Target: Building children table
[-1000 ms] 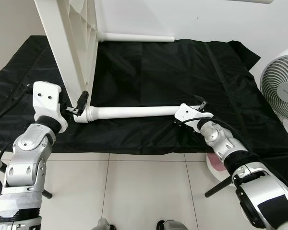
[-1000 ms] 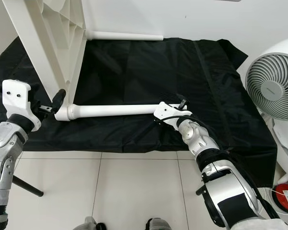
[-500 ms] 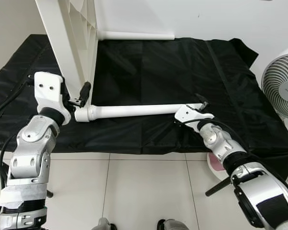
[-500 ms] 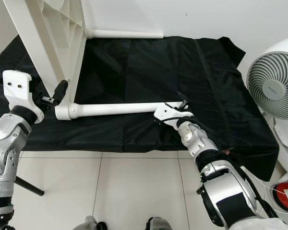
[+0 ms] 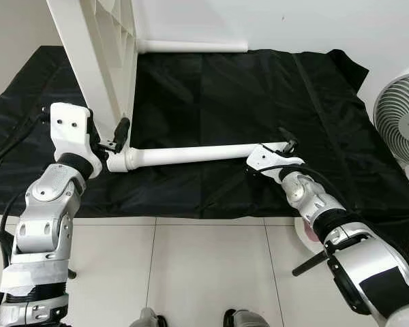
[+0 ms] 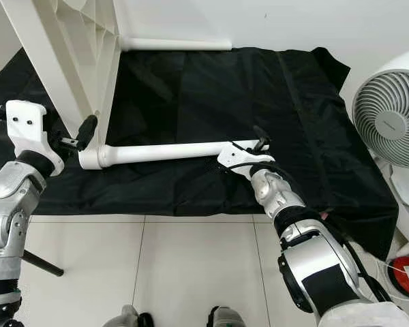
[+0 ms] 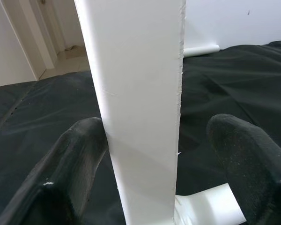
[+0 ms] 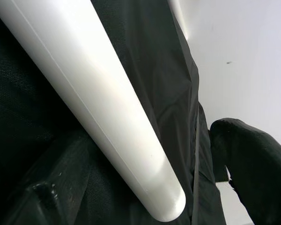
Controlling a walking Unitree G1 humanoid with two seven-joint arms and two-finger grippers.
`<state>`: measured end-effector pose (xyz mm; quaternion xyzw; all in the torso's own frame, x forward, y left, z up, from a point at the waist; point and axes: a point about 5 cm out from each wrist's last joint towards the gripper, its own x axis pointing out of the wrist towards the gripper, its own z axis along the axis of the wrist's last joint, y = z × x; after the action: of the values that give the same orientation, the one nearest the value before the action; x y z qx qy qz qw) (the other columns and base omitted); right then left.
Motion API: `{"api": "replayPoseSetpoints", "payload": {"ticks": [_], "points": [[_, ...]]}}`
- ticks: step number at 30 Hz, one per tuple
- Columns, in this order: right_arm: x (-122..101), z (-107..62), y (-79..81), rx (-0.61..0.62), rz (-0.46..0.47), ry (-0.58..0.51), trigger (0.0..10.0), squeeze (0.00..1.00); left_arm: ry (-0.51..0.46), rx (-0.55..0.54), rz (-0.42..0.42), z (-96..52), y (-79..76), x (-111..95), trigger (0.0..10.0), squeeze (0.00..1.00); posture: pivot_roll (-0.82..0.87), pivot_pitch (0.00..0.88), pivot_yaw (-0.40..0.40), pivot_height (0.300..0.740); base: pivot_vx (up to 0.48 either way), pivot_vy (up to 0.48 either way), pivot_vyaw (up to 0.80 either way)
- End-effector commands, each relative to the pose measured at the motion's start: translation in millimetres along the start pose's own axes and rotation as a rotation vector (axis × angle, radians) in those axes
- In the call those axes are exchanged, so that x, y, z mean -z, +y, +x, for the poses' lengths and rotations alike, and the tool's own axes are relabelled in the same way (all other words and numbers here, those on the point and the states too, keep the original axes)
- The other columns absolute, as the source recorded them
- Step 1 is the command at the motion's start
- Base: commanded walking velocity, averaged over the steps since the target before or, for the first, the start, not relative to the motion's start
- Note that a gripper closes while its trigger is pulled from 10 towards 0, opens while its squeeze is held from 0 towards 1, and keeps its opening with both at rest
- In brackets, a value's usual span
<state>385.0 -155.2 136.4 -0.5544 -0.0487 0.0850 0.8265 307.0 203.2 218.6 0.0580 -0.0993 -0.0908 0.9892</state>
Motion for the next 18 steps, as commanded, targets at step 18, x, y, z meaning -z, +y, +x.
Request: {"api": "replayPoseSetpoints", "payload": {"ticks": [18], "points": [[-14.3, 7.4, -13.0, 0.163, -0.210, -0.082, 10.0, 0.00, -0.015, -0.065, -0.060, 2.0, 1.1, -7.6, 10.0, 0.00, -0.03, 0.103, 0.063, 0.740, 0.000, 0.000, 0.00]]}}
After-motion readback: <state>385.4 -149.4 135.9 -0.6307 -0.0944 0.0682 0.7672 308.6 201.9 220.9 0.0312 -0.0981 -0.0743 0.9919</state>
